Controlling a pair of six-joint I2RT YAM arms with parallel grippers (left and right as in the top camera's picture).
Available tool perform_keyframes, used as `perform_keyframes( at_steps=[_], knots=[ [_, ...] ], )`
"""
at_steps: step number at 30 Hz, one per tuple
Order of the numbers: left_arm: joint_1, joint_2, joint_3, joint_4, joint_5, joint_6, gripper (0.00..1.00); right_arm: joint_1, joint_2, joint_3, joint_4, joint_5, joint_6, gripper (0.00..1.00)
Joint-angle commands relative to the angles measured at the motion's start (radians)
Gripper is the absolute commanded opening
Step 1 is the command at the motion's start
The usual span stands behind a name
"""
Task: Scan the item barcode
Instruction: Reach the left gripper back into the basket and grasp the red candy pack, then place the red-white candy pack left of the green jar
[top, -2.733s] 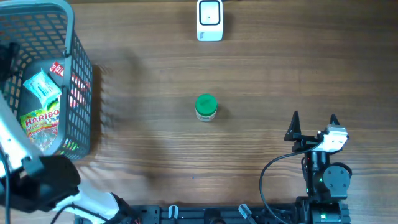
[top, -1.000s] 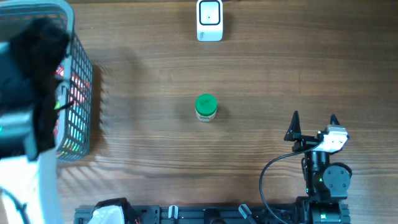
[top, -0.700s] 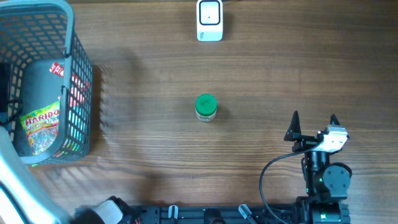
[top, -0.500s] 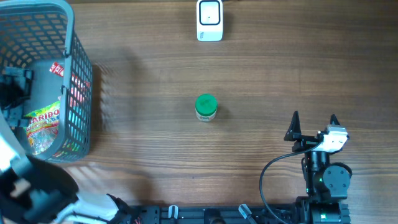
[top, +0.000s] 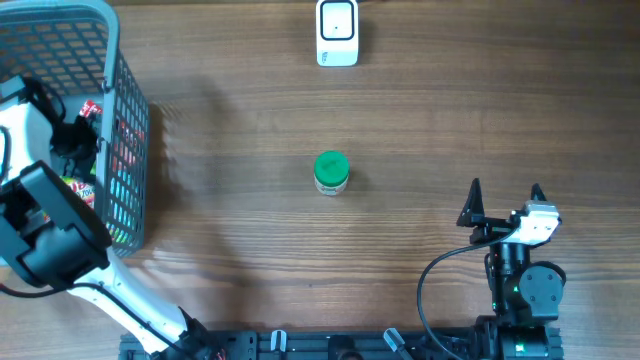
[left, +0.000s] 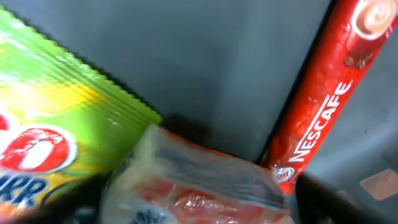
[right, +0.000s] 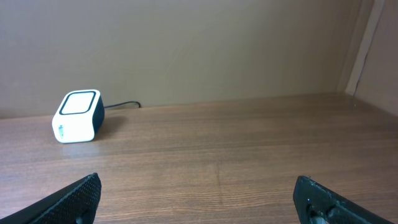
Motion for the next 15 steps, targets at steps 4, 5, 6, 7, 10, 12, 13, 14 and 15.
perform_keyframes(
  at_steps=[4, 5, 6, 7, 10, 12, 13, 14, 15],
  knots=[
    [-0.003, 0.003, 0.004, -0.01, -0.101, 0.016, 0.28, 0.003, -0.004, -0.001, 0.003, -0.013, -0.014, 1.0],
    [0.014, -0.01, 0.022, -0.032, -0.1, 0.016, 0.27, 0.003, -0.004, -0.001, 0.003, -0.013, -0.013, 1.0],
    [0.037, -0.027, 0.062, -0.074, -0.1, 0.016, 0.25, 0.003, -0.004, -0.001, 0.003, -0.013, -0.014, 1.0],
    [0.059, -0.044, 0.111, -0.119, -0.1, 0.016, 0.24, 0.003, -0.004, -0.001, 0.003, -0.013, -0.014, 1.0],
    [0.126, -0.102, 0.34, -0.307, -0.097, 0.016, 0.21, 0.003, -0.004, -0.001, 0.003, -0.013, -0.014, 1.0],
    [0.157, -0.138, 0.495, -0.413, -0.089, 0.016, 0.2, 0.003, -0.004, -0.001, 0.003, -0.013, -0.014, 1.0],
    [0.174, -0.164, 0.609, -0.48, -0.089, 0.016, 0.18, 0.003, -0.004, -0.001, 0.003, -0.013, -0.014, 1.0],
    [0.183, -0.195, 0.716, -0.538, -0.084, 0.015, 0.18, 0.003, -0.004, -0.001, 0.003, -0.013, -0.014, 1.0],
    [0.183, -0.226, 0.789, -0.57, -0.061, 0.015, 0.18, 0.003, -0.004, -0.001, 0.003, -0.013, -0.014, 1.0]
  ],
)
